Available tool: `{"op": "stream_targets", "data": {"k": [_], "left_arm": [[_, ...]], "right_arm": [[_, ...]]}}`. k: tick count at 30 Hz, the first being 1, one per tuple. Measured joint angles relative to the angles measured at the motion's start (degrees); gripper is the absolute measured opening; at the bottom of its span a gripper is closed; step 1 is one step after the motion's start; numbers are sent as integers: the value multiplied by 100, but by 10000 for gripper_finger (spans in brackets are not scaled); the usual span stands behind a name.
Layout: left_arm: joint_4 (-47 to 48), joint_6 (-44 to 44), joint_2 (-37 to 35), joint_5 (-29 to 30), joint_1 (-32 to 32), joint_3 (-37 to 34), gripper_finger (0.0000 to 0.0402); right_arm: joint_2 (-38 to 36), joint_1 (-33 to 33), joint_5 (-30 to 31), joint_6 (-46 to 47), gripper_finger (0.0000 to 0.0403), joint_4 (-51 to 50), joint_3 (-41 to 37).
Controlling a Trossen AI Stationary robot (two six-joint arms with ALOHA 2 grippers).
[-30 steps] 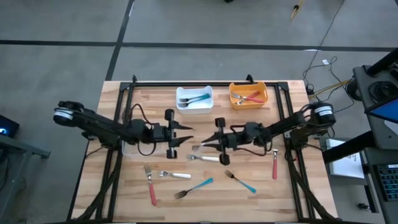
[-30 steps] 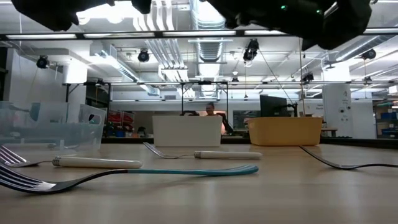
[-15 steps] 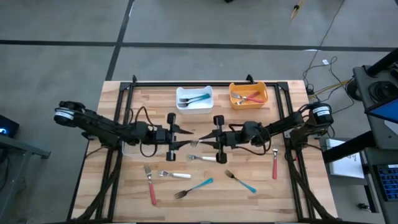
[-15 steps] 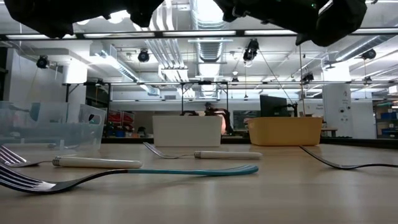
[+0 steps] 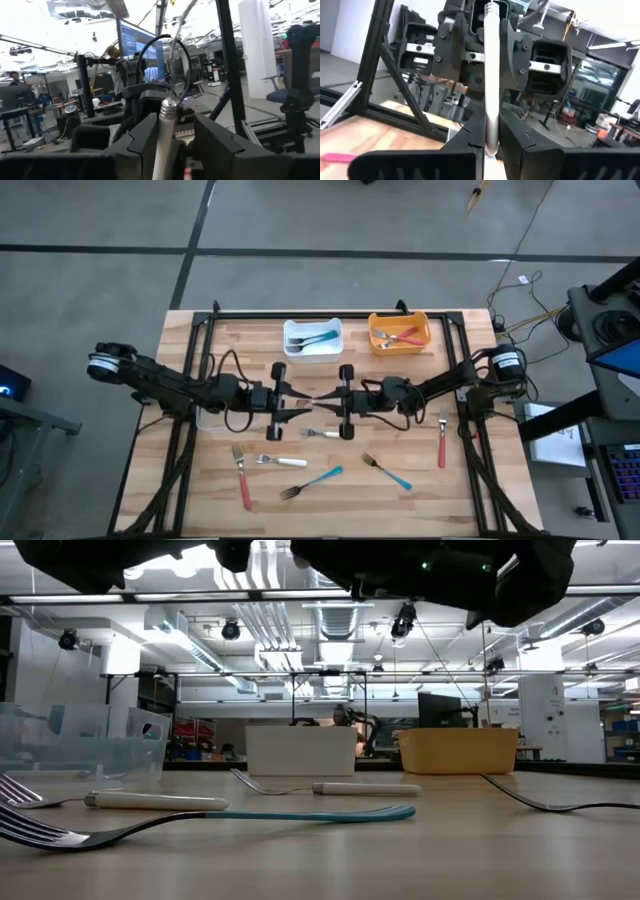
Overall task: Sort silverware by color (type)
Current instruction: Put the top white fork into the transparent bin
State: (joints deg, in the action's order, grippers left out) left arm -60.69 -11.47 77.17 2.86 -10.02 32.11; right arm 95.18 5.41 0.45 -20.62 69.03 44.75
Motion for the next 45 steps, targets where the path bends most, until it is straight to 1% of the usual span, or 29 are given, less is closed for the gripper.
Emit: {"op": "stream_targets", "data": {"k": [5,8,11,14,16,17,19,22,25,31,36,39,43,45], "left_arm": [[178,0,15,-15,2,-1,97],[187,1,20,127,3,-1,88],[193,-2,22,244,5,-1,71],[193,-21,22,270,13,-1,42],[193,-38,22,271,17,-1,18],[192,-36,22,273,17,-1,12],[201,31,22,365,17,-3,11],[229,129,22,711,11,-7,10],[351,171,-29,782,18,-10,5],[708,176,-271,777,17,-10,3],[1502,256,-669,839,17,-10,2],[2287,405,-920,852,28,-10,2],[3337,803,-1191,865,70,-10,1],[3862,958,-1239,869,94,-10,1]], "right_arm": [[-57,-39,-49,42,19,58,9],[-52,-48,-31,52,19,33,9],[-50,-48,-22,132,19,20,9],[-50,-48,-23,161,20,20,9],[-50,-46,-24,180,29,19,9],[-50,-46,-26,209,35,18,9],[-50,-46,-16,266,49,5,9],[-48,-48,59,337,62,-34,9],[-58,-47,495,809,74,-152,9],[-157,-46,658,1277,111,-738,9],[-415,-47,852,1469,144,-1469,9],[-731,-46,988,1530,160,-2158,9],[-1229,-46,1007,1723,176,-2995,9],[-1422,-46,999,1770,181,-3166,9]]}}
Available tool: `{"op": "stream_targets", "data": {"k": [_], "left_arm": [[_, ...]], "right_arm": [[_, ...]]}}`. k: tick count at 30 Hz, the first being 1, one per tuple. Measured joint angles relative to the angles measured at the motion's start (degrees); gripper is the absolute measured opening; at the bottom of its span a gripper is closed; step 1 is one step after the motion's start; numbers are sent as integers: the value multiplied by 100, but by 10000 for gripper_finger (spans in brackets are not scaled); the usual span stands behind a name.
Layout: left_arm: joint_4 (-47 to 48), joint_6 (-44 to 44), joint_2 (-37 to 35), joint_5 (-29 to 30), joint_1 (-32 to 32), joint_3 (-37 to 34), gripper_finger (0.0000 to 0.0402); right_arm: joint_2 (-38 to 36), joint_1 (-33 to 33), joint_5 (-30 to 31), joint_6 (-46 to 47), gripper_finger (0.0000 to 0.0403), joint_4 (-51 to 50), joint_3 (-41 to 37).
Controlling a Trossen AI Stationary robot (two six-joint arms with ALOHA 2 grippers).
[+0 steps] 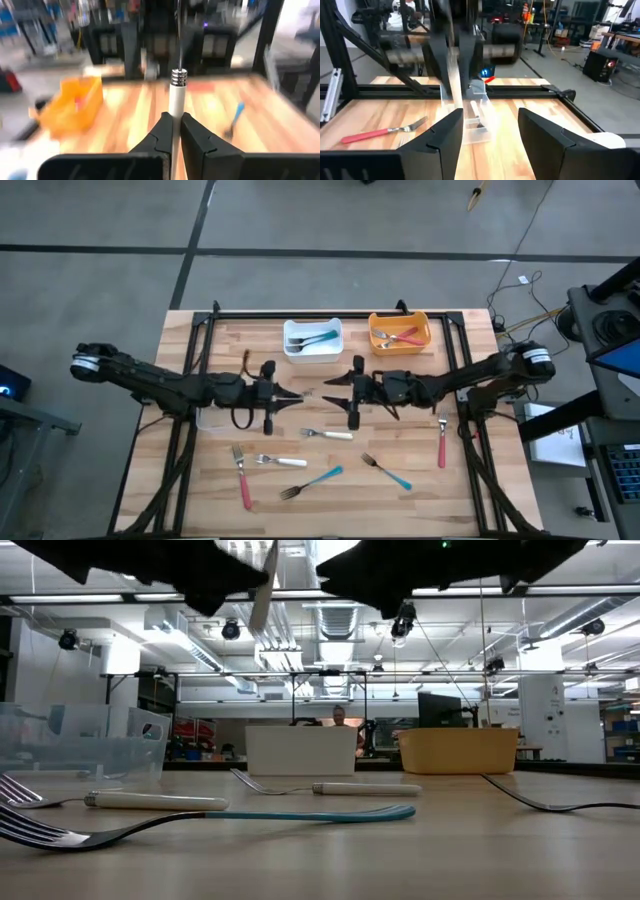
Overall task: Sort silverware by color (type)
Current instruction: Put the top white fork into the transparent bin
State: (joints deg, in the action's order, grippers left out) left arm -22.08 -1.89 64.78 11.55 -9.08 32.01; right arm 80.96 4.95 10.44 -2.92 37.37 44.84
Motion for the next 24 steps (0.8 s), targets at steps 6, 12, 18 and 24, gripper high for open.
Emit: {"op": "stream_targets", "data": {"k": [6,12,18,24], "left_arm": [[42,308,420,0,62,0,1],[-590,299,829,-4,67,38,5],[-941,253,1224,-5,85,248,7],[-879,257,1475,-159,85,345,8]], "right_arm": [[-219,0,-367,35,184,204,-1],[-13,2,-704,98,183,622,41],[314,2,-755,-12,183,668,279],[434,2,-763,-74,181,711,450]]}}
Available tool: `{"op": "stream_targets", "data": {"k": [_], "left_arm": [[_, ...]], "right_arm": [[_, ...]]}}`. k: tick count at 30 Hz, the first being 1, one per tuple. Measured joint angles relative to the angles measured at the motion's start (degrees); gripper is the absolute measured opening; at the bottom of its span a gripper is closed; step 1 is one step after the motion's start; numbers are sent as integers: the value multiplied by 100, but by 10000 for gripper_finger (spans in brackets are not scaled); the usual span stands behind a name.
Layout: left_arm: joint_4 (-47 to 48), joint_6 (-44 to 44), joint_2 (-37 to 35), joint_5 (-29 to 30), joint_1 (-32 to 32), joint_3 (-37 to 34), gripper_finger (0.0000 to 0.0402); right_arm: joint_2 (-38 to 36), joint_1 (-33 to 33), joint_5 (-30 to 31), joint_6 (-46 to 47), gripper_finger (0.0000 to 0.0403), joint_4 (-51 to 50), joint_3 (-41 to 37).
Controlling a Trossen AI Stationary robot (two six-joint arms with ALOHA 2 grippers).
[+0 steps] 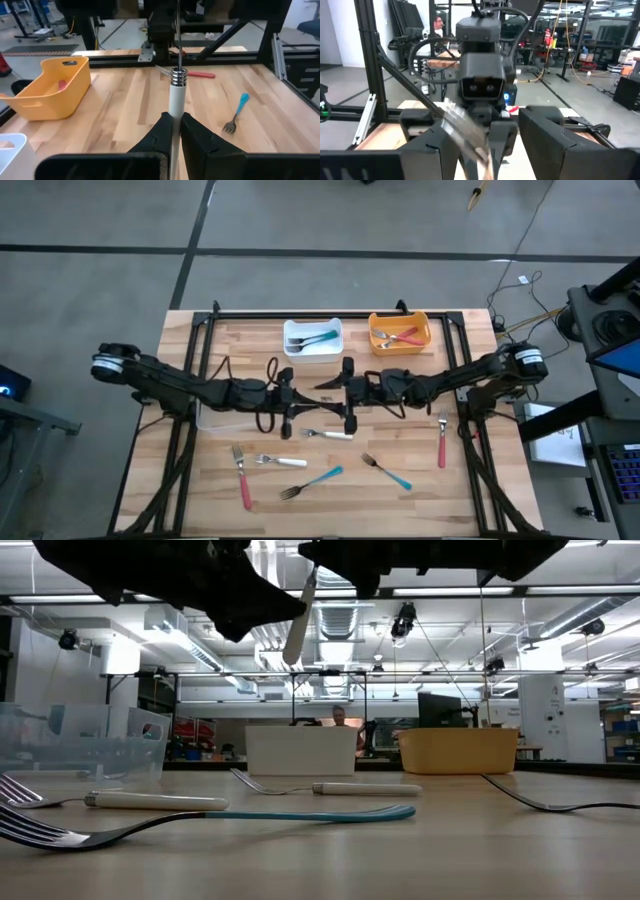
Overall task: Sort silverware by color (type)
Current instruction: Put the top white fork into the transparent bin
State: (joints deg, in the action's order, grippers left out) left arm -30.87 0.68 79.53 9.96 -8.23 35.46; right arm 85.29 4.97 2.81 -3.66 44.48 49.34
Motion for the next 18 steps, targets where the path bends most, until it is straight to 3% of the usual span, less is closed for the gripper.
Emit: {"op": "stream_targets", "data": {"k": [6,13,18], "left_arm": [[65,-45,-32,-7,9,42,9],[133,-53,-116,-3,11,40,9],[143,-38,-124,-5,9,39,11]], "right_arm": [[-38,0,4,-10,136,-3,-7],[-39,6,25,-133,27,-4,-8],[-41,22,61,-227,11,-3,-9]]}}
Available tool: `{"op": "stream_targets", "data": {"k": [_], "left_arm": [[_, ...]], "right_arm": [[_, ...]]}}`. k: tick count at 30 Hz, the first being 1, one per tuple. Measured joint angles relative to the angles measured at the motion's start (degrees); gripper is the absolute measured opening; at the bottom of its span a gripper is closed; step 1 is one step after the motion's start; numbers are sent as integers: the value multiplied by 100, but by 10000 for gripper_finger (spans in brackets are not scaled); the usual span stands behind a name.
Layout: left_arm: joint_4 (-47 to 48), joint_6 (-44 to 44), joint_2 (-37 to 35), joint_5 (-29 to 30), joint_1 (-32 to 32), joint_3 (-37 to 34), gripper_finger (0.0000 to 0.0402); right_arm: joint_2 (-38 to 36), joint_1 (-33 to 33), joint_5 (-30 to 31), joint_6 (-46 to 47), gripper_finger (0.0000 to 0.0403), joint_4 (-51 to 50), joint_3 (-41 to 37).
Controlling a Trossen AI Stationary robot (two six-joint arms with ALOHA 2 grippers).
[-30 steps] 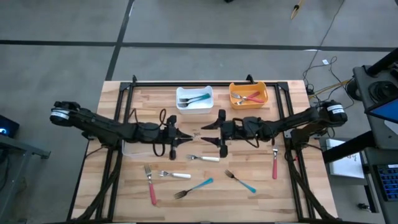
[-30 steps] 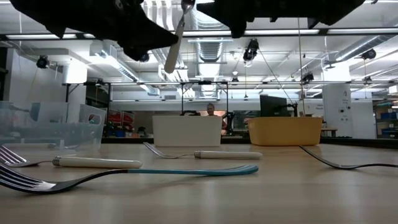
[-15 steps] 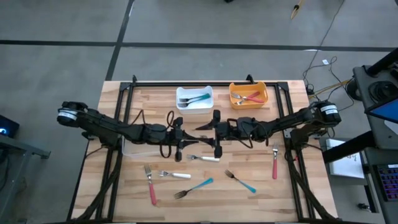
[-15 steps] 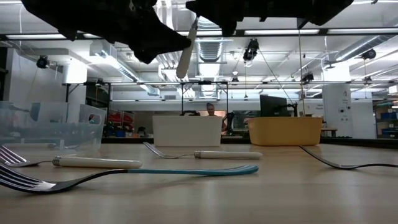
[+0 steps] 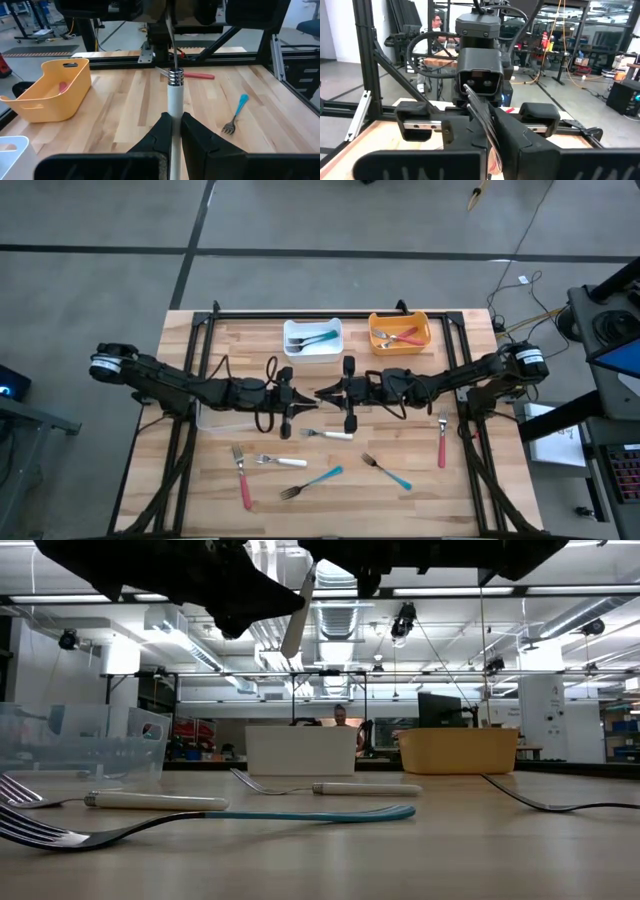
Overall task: Sort silverware by color (type)
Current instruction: Put the top white fork into the transparent bin
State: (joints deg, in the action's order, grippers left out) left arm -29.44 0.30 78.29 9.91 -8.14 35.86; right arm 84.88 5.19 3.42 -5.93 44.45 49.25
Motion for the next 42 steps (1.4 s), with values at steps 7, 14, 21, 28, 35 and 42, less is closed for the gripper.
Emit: {"op": "stream_targets", "data": {"k": [7,14,21,28,35,42], "left_arm": [[109,-74,-1,135,-7,161,51],[1078,-488,-3,930,-4,705,132],[2340,-932,-9,1841,6,1331,191],[2267,-1112,-9,1933,2,1510,199],[872,-893,108,1965,1,1225,200],[-184,-1171,794,2406,35,1231,200]], "right_arm": [[-20,0,5,-13,9,40,0],[-297,2,517,-192,8,-340,-32],[-821,7,1124,-354,8,-885,-210],[-1043,6,2011,-149,8,254,-953],[-101,14,2828,141,8,3578,-1744],[935,16,3261,83,8,4524,-1408]]}}
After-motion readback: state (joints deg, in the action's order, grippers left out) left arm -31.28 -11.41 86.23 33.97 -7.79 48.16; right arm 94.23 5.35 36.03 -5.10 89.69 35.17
